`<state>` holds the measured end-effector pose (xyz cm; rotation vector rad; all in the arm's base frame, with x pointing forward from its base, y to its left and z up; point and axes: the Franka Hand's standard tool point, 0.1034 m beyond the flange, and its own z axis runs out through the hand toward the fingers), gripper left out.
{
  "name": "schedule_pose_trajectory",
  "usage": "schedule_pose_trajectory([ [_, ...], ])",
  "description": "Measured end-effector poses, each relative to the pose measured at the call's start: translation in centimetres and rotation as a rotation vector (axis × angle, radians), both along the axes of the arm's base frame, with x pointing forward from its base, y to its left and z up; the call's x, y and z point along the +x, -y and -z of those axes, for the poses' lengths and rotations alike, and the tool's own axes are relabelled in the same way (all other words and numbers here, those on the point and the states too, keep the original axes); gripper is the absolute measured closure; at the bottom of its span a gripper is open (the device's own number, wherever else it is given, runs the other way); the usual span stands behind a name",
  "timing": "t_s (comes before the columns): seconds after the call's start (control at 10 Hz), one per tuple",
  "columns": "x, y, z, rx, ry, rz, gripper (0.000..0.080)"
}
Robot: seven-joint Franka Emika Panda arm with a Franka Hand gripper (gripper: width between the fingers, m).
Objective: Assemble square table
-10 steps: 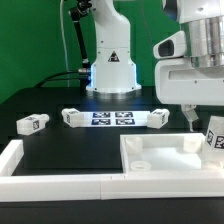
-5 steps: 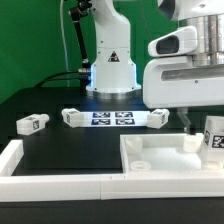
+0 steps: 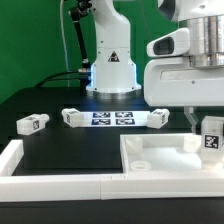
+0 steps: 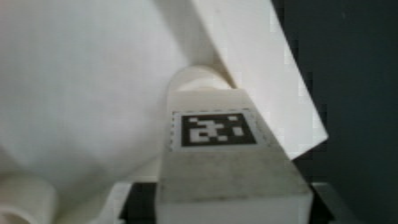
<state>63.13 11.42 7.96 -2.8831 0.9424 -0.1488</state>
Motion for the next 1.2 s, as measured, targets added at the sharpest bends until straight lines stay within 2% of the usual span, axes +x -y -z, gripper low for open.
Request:
schedule_pose_trajectory([
  [0.1, 0.0, 0.1, 0.0, 0.013, -0.012, 0.154, 0.0511],
  [0.3, -0.3, 0.2, 0.1, 0.092, -0.049, 0.579, 0.051],
  [0.5, -0.4, -0.3, 0.2, 0.184, -0.083, 0.892, 0.0508],
  [0.6, -0.4, -0.5, 0.2, 0.192, -0.092, 0.949, 0.0508],
  [0.7, -0.4, -0.5, 0.2, 0.191, -0.092, 0.946, 0.0433],
  [0.8, -0.4, -0.5, 0.3, 0.19, -0.091, 0.938, 0.0298],
  [0.9, -0.4, -0.6, 0.3, 0.176, -0.086, 0.866, 0.0298],
  [1.0, -0.6, -0.8, 0.2, 0.125, -0.083, 0.641, 0.0181],
  [1.1, -0.4, -0.9, 0.0, 0.101, -0.065, 0.45, 0.0158],
  [1.2, -0.4, -1.0, -0.1, 0.092, -0.056, 0.384, 0.0158],
])
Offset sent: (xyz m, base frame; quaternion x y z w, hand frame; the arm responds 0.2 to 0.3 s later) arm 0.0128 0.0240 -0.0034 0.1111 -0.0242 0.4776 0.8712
